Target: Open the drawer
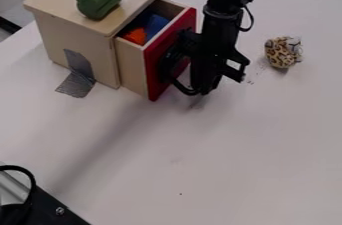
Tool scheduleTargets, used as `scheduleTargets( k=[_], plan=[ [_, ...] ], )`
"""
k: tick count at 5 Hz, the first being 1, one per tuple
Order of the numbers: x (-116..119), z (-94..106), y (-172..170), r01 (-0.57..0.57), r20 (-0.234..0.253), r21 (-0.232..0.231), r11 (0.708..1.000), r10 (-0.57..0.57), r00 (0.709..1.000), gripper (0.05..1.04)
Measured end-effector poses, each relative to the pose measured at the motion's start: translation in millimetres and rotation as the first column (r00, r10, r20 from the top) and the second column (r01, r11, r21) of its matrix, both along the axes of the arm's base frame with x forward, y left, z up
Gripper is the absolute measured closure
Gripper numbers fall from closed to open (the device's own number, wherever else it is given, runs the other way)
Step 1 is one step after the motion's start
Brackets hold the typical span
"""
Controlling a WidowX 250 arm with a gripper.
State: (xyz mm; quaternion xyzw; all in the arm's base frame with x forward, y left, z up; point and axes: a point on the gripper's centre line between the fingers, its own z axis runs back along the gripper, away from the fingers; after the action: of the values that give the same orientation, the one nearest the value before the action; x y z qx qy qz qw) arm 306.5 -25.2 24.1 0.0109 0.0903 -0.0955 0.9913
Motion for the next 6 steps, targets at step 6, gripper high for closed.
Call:
scheduleTargets(
  k=[6],
  plan=[
    [-2.7, 8.6, -78.3, 0.17, -0.035, 0.026, 0.985, -0.169, 0.985, 0.741]
  ],
)
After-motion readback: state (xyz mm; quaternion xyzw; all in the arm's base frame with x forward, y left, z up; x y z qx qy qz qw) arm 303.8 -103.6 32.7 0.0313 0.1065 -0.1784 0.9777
